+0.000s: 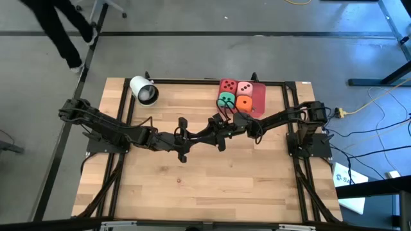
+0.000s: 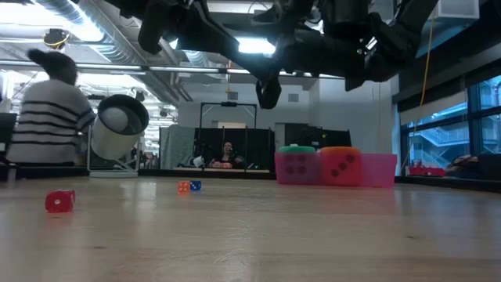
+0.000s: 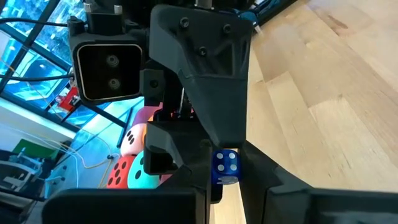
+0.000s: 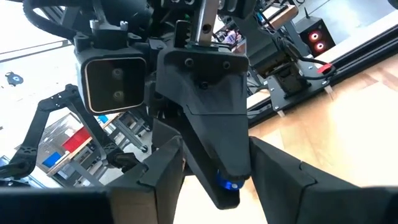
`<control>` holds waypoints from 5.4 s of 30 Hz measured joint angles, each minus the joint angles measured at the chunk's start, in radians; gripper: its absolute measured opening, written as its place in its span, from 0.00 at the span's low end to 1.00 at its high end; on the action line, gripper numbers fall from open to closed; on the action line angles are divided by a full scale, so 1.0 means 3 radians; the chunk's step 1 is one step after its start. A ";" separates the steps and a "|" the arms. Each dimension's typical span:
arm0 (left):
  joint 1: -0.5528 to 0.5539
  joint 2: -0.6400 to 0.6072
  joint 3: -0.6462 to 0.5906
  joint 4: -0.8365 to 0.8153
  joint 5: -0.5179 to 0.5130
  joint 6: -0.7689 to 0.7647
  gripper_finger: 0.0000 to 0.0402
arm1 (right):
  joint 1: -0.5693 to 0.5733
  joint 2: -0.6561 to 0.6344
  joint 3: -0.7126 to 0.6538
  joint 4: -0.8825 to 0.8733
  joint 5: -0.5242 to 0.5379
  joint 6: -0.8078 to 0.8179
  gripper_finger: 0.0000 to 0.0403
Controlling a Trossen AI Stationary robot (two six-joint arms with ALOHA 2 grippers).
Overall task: Pick & Place Dice
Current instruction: Put the bottom small blue dice into the red bin
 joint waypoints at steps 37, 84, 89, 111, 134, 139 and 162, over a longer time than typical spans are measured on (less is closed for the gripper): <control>-0.0007 0.0001 -0.0005 -0.0002 0.0143 -0.0187 0.30 | 0.0001 0.0000 0.0001 -0.0115 -0.0052 -0.0179 0.14; -0.0328 -0.1399 -0.0061 -0.1299 -0.0762 -0.1374 0.48 | 0.0195 -0.2518 0.0005 -0.3426 0.1923 -0.2009 0.14; -0.0243 -0.1692 -0.0331 -0.1223 -0.0642 -0.1487 0.46 | 0.0472 -0.2591 0.0005 -0.3537 0.2770 -0.2366 0.14; -0.0025 -0.2388 -0.1260 -0.0171 0.0062 -0.1488 0.45 | 0.1087 -0.3795 -0.1095 -0.3249 0.3354 -0.2333 0.14; 0.0043 -0.2351 -0.1567 0.0272 0.0330 -0.1576 0.43 | 0.0243 -0.4336 -0.2399 -0.1669 0.1295 -0.2262 0.14; 0.0194 -0.2352 -0.1728 0.0397 0.0412 -0.1684 0.42 | -0.0028 -0.4310 -0.2399 -0.1712 0.1271 -0.2166 0.14; 0.0525 -0.2351 -0.1906 0.0701 0.0996 -0.1713 0.39 | -0.1494 -0.3788 -0.1813 -0.2377 0.1159 -0.2171 0.14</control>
